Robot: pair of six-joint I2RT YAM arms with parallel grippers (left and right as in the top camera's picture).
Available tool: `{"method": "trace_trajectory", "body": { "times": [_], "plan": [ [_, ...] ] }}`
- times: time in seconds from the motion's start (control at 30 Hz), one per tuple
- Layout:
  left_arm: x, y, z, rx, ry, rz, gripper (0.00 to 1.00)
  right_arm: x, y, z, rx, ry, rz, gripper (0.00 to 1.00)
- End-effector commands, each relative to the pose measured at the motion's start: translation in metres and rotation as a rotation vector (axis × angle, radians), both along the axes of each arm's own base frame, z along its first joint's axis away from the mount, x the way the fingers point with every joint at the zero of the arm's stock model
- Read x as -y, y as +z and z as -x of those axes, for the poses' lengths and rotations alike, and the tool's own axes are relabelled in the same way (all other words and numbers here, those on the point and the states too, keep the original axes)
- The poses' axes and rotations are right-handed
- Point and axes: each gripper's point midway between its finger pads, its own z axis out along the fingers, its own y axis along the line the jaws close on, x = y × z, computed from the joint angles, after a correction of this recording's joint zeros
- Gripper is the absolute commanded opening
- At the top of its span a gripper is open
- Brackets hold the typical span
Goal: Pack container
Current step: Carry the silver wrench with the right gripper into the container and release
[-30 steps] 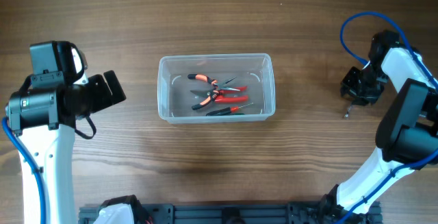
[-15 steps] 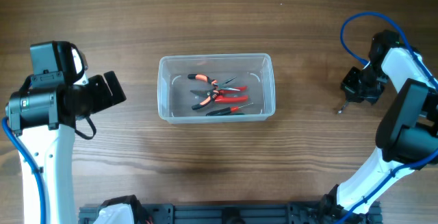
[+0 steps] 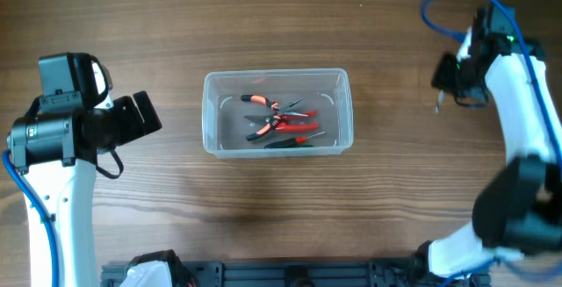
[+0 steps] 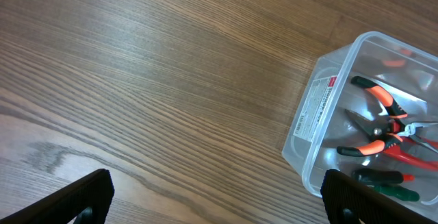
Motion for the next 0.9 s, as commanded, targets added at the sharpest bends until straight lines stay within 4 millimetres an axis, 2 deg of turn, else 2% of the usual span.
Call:
{"method": "trace_trajectory", "body": {
  "times": [0.0, 0.07, 0.2, 0.3, 0.4, 0.53, 0.63, 0.77, 0.87],
  "plan": [
    [-0.002, 0.002, -0.001, 0.006, 0.021, 0.007, 1.00, -0.075, 0.074, -0.010, 0.201, 0.407, 0.115, 0.04],
    [-0.001, 0.002, -0.001, 0.006, 0.020, 0.007, 1.00, -0.116, 0.084, -0.006, 0.241, 0.601, 0.158, 0.04],
    [-0.001, 0.002, -0.001, 0.005, 0.020, 0.008, 1.00, -0.205, 0.082, 0.017, 0.282, 1.049, 0.195, 0.04],
    [-0.001, 0.002, -0.001, 0.005, 0.020, 0.008, 1.00, -0.264, 0.085, 0.034, 0.349, 1.274, 0.223, 0.04],
    [-0.001, 0.002, -0.001, 0.005, 0.020, 0.008, 1.00, -0.313, 0.081, 0.051, 0.415, 1.524, 0.288, 0.04],
    [-0.001, 0.002, -0.001, 0.004, 0.020, 0.008, 1.00, -0.351, 0.058, 0.070, 0.425, 1.774, 0.322, 0.04],
    [-0.001, 0.002, -0.001, 0.005, 0.020, 0.008, 1.00, -0.372, 0.030, 0.084, 0.382, 1.871, 0.214, 0.05],
    [-0.001, 0.002, -0.001, 0.004, 0.020, 0.008, 1.00, -0.385, -0.009, 0.095, 0.290, 1.912, 0.068, 0.04],
    [-0.001, 0.002, -0.001, 0.005, 0.020, 0.008, 1.00, -0.389, -0.031, 0.099, 0.237, 1.926, 0.017, 0.05]
  ]
}}
